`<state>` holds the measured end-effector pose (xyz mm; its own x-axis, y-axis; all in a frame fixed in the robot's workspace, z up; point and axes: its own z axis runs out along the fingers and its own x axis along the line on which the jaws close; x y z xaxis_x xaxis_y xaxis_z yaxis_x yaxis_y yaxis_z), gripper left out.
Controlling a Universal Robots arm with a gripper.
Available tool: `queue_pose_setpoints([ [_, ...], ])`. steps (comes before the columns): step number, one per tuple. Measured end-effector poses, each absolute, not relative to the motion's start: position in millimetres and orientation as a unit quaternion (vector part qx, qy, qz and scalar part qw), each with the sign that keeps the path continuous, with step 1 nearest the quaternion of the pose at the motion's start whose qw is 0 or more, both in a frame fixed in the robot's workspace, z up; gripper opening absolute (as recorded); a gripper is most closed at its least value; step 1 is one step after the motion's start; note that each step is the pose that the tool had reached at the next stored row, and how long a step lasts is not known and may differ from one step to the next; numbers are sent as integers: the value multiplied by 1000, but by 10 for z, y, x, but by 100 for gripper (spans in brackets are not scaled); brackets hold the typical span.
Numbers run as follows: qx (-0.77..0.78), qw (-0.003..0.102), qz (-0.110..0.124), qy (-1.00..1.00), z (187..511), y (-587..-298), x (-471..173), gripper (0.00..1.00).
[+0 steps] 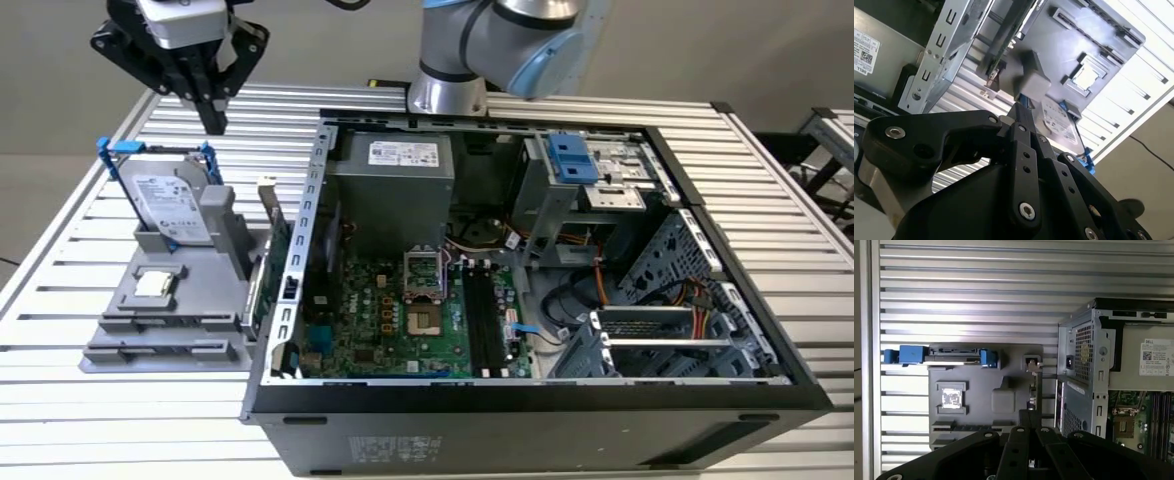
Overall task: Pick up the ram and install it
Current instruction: 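Reach for the ram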
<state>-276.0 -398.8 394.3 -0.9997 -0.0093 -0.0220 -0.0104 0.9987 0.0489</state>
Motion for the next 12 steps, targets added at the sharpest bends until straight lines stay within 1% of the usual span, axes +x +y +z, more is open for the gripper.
queue_pose_setpoints([
  [12,-14,11,25,1000,3943,-3988,-2971,0],
])
